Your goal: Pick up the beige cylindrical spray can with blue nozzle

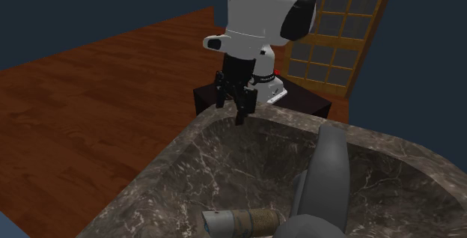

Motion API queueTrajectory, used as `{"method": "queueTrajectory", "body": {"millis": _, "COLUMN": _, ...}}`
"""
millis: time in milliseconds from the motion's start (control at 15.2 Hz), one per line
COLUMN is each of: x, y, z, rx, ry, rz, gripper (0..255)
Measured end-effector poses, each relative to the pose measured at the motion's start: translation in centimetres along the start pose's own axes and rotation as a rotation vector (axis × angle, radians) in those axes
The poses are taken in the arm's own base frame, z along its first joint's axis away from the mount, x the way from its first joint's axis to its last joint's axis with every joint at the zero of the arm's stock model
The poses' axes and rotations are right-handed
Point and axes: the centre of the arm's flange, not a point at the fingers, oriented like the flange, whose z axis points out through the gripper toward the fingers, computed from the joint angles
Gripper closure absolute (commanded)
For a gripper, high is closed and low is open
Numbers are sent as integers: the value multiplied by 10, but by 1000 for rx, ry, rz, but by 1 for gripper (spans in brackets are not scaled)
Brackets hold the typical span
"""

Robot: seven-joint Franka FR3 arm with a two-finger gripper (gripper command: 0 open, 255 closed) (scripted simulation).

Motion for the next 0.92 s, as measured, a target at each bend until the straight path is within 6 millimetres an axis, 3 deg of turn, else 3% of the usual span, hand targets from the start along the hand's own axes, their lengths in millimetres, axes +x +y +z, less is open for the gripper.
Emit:
{"method": "queueTrajectory", "body": {"millis": 528, "x": 1, "y": -79, "z": 68, "rx": -11, "ry": 46, "rz": 53, "gripper": 0}}
{"method": "queueTrajectory", "body": {"millis": 924, "x": 18, "y": -136, "z": 110, "rx": -1, "ry": 146, "rz": 90, "gripper": 0}}
